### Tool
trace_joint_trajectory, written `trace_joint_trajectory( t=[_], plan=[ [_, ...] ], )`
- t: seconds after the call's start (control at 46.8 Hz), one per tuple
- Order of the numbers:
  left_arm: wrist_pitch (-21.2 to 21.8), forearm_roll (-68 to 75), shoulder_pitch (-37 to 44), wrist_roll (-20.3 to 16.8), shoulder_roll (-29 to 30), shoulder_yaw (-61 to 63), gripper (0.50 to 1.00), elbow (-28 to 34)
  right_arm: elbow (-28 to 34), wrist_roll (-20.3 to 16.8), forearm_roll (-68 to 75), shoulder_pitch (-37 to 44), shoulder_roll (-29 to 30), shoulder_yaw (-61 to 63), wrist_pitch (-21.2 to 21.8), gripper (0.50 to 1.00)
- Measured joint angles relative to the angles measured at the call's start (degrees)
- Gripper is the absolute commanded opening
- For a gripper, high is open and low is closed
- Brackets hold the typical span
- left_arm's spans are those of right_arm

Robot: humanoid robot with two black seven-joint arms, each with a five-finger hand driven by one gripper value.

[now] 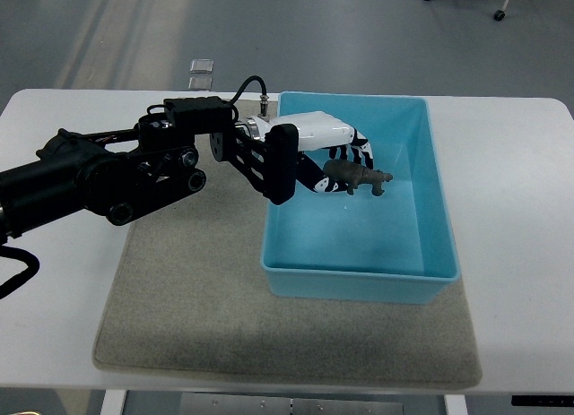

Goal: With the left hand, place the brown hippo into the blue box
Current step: 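Lower the hippo into the blue box and open the left hand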

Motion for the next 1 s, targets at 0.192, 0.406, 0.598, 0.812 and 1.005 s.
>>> trace_joint_trajectory(
  t=[0.192,0.406,0.598,0.812,1.005],
  plan=[
    [-0.46,0.12,0.11,0.05,-0.30,0.04,0.500,0.48,0.00,0.00,0.00,-0.01,0.00,0.00,0.00,0.936],
    [-1.98,0.12,0.15,0.11,-0.63,1.32,0.500,1.26,0.00,0.00,0.00,0.00,0.00,0.00,0.00,0.936],
    [-1.98,0.09,0.89,0.17,-0.74,1.35,0.500,1.27,0.00,0.00,0.00,0.00,0.00,0.00,0.00,0.936],
    [-1.49,-0.04,1.63,0.17,-0.97,1.08,0.638,1.21,0.00,0.00,0.00,0.00,0.00,0.00,0.00,0.936],
    [-1.11,-0.80,1.64,0.17,-1.15,0.51,0.769,1.08,0.00,0.00,0.00,0.00,0.00,0.00,0.00,0.936]
  ],
)
